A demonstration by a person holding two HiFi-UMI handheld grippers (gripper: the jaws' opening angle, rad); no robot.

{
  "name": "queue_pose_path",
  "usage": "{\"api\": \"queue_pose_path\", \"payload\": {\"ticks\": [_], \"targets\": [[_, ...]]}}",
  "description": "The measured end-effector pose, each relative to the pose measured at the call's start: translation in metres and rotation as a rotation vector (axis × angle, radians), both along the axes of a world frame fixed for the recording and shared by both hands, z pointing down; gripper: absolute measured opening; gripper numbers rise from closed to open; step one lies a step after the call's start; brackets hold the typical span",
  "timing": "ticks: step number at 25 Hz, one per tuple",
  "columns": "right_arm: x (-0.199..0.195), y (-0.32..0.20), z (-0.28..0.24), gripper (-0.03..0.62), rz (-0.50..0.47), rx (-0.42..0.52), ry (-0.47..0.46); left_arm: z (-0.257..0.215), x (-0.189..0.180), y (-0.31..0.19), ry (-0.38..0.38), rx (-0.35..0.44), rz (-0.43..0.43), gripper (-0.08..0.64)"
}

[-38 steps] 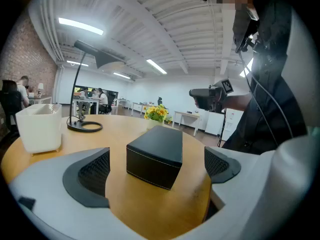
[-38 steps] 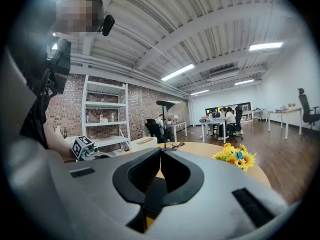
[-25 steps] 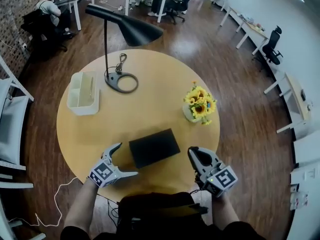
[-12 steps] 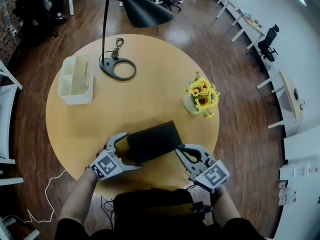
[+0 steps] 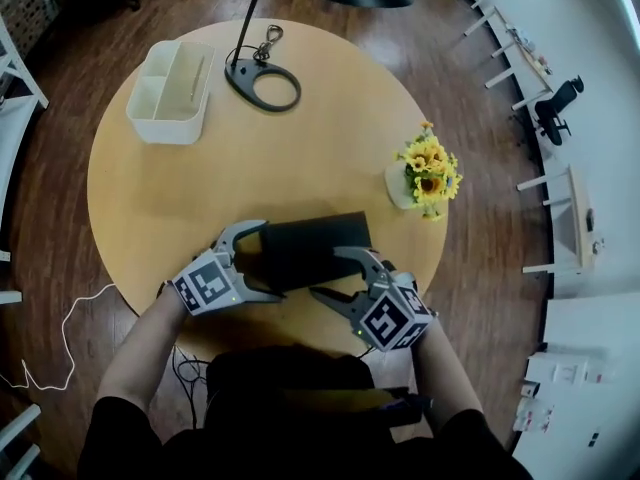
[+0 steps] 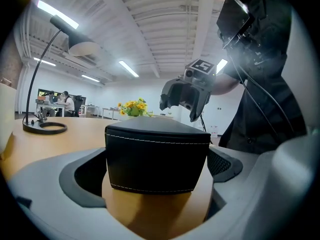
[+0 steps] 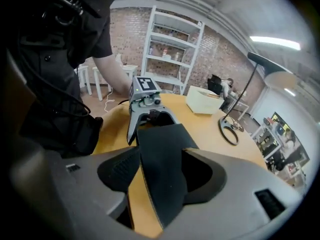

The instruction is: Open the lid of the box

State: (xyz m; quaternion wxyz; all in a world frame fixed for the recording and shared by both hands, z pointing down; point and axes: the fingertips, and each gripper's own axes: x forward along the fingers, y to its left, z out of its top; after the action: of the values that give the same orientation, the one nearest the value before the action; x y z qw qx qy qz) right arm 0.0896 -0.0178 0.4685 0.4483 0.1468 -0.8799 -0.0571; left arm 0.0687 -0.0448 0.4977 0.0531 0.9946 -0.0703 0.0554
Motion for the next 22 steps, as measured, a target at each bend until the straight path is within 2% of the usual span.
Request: {"api": "queue_pose_path", "payload": {"ticks": [3,7,8,10,20,22], "targets": [[-0.014,0.002,0.001,0.265,-0.098,-0.021,0.041,0.0,0.001,0.001,-0.001,0.001,0.0,0.614],[-0.021,0.003,0.006,0.267,-0.155,-0.057,0.092,-0.001,0.001,0.001,-0.001,0.002,0.0,0.614],[-0.022,0.003,0.009,0.267,-0.165,-0.072,0.102,0.0,0.001,0.001,-0.002,0.002,0.0,0.612],[-0.022,0.001,0.013,0.31,-0.176,-0.09,0.121,0.0,0.001,0.001,-0.003,0.004,-0.001,0.611],[-0.024,-0.004,0.02,0.313,-0.217,-0.101,0.195,0.002,-0.001,0.002,-0.009,0.003,-0.009,0.592],[-0.026,-0.005,0.017,0.33,-0.237,-0.087,0.208,0.003,-0.002,0.003,-0.011,0.003,-0.009,0.588]]}}
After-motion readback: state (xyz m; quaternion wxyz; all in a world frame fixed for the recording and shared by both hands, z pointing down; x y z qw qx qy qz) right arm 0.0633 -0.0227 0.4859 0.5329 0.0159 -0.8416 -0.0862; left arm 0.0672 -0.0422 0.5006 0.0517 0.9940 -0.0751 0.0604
